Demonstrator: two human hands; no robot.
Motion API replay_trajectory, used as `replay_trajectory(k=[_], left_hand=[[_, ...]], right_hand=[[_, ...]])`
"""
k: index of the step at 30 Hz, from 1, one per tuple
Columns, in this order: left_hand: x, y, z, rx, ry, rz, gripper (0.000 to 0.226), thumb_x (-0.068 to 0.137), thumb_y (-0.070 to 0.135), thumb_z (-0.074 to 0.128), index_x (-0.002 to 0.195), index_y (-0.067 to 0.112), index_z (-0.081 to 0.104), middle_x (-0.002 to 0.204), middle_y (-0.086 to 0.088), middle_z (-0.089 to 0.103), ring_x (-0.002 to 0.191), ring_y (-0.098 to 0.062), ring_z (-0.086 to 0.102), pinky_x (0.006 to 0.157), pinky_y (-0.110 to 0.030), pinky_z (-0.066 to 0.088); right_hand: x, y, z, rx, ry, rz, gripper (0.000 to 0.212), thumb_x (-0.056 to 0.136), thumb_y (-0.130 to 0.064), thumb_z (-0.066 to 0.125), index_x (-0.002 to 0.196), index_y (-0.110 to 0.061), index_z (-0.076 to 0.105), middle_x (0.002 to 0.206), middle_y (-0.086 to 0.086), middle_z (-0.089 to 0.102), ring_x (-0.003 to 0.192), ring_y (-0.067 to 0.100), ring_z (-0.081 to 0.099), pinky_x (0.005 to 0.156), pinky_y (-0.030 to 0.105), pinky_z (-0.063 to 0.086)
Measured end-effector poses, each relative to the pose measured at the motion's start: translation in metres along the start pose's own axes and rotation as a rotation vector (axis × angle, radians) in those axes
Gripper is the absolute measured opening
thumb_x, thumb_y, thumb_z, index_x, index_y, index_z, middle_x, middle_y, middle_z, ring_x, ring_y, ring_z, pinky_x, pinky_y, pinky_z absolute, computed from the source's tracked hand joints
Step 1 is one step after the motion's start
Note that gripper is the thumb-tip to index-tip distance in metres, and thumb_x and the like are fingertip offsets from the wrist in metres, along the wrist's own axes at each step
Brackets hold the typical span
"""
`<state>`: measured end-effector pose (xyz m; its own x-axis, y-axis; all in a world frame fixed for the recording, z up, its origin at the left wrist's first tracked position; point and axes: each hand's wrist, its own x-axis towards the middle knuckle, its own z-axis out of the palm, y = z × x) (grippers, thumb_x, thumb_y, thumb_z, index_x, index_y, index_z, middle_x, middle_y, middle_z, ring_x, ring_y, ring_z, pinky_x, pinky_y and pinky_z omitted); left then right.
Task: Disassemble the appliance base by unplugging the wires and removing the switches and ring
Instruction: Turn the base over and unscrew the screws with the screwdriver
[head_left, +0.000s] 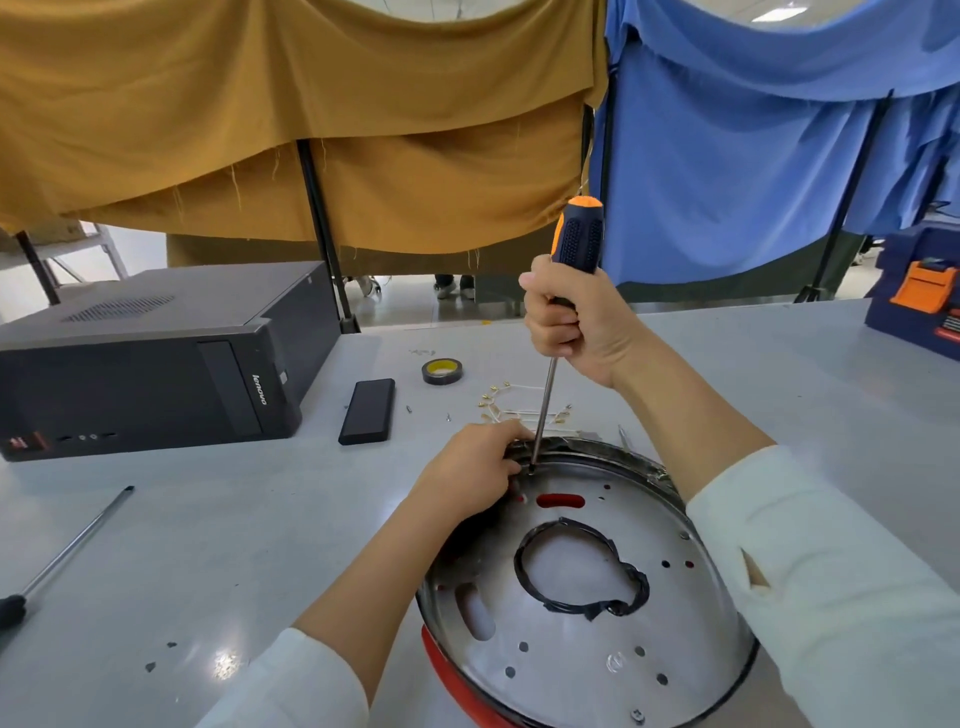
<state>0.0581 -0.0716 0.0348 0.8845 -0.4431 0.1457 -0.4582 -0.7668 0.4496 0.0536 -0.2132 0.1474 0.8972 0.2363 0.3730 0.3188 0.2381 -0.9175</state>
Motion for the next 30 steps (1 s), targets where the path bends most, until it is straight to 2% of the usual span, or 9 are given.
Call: replay_trajectory(k=[4,7,10,13,17,19,21,27,30], left_hand=[[-0.001,0.0,0.002,0.013,0.008,0.002,0.041,0.091,0.004,0.051,0.125,0.026,0.055,0.124,-0.002,0.06,0.114,-0.022,0.053,0.095,-0.037,0.045],[0.0,0.0,0.003,0.014,0.013,-0.001,0.041,0.091,0.004,0.051,0.126,0.025,0.055,0.124,-0.003,0.06,0.114,-0.023,0.053,0.095,-0.039,0.045],[0.0,0.0,0.003,0.004,0.013,-0.001,0.041,0.091,0.004,0.051,0.126,0.025,0.055,0.124,-0.003,0.06,0.113,-0.022,0.054,0.095,-0.039,0.046],[0.0,0.0,0.003,0.014,0.013,-0.004,0.043,0.089,0.002,0.052,0.127,0.024,0.054,0.123,-0.003,0.061,0.111,-0.02,0.055,0.093,-0.035,0.047],[-0.001,0.001,0.002,0.024,0.004,-0.014,0.044,0.089,0.003,0.053,0.128,0.023,0.052,0.122,-0.003,0.06,0.109,-0.02,0.056,0.088,-0.031,0.047],[-0.001,0.001,0.002,0.029,-0.001,-0.015,0.045,0.089,0.003,0.054,0.129,0.023,0.051,0.122,-0.004,0.06,0.109,-0.021,0.056,0.09,-0.035,0.048],[-0.001,0.002,0.002,0.026,-0.003,-0.016,0.046,0.089,0.003,0.052,0.129,0.025,0.051,0.123,-0.004,0.06,0.11,-0.021,0.056,0.091,-0.039,0.048],[-0.002,0.001,0.003,0.032,0.011,-0.027,0.045,0.089,0.004,0.053,0.128,0.026,0.05,0.118,-0.005,0.061,0.1,-0.019,0.056,0.074,-0.028,0.042],[-0.004,0.002,0.002,0.029,0.01,-0.024,0.043,0.089,0.005,0.054,0.127,0.025,0.051,0.117,-0.005,0.061,0.091,-0.015,0.054,0.073,-0.027,0.041]], right_hand=[[-0.005,0.005,-0.006,-0.068,0.074,-0.046,0.03,0.09,-0.018,0.059,0.064,-0.022,0.044,0.052,-0.005,0.038,0.042,0.011,0.034,0.041,0.021,0.032],[-0.007,0.011,0.0,-0.199,0.35,-0.097,0.017,0.089,-0.017,0.065,0.091,-0.02,0.048,0.069,-0.003,0.051,0.053,0.01,0.052,0.056,0.024,0.048],[-0.006,0.012,0.013,-0.224,0.634,-0.214,0.019,0.088,-0.021,0.065,0.085,-0.023,0.047,0.068,-0.006,0.048,0.049,0.007,0.048,0.055,0.025,0.046],[-0.006,0.008,0.026,-0.222,0.526,-0.199,0.027,0.088,-0.024,0.066,0.071,-0.022,0.044,0.051,-0.011,0.041,0.042,0.008,0.038,0.044,0.023,0.036],[-0.006,0.0,0.028,-0.055,0.062,-0.046,0.045,0.09,-0.012,0.06,0.052,-0.025,0.04,0.045,-0.008,0.029,0.038,0.01,0.022,0.039,0.017,0.023],[-0.006,-0.001,0.028,-0.067,-0.037,-0.008,0.046,0.091,-0.01,0.059,0.05,-0.024,0.041,0.047,-0.006,0.028,0.04,0.011,0.022,0.04,0.018,0.024],[-0.008,0.0,0.033,-0.168,0.003,-0.043,0.038,0.091,-0.013,0.061,0.059,-0.017,0.041,0.049,-0.003,0.031,0.041,0.013,0.027,0.043,0.023,0.032],[-0.013,0.003,0.049,-0.458,0.436,-0.221,0.021,0.088,-0.027,0.066,0.084,-0.018,0.048,0.072,0.003,0.05,0.065,0.021,0.052,0.065,0.035,0.049],[-0.013,0.001,0.049,-0.36,0.401,-0.222,0.027,0.088,-0.021,0.067,0.071,-0.018,0.046,0.055,-0.003,0.042,0.048,0.014,0.041,0.049,0.028,0.042]])
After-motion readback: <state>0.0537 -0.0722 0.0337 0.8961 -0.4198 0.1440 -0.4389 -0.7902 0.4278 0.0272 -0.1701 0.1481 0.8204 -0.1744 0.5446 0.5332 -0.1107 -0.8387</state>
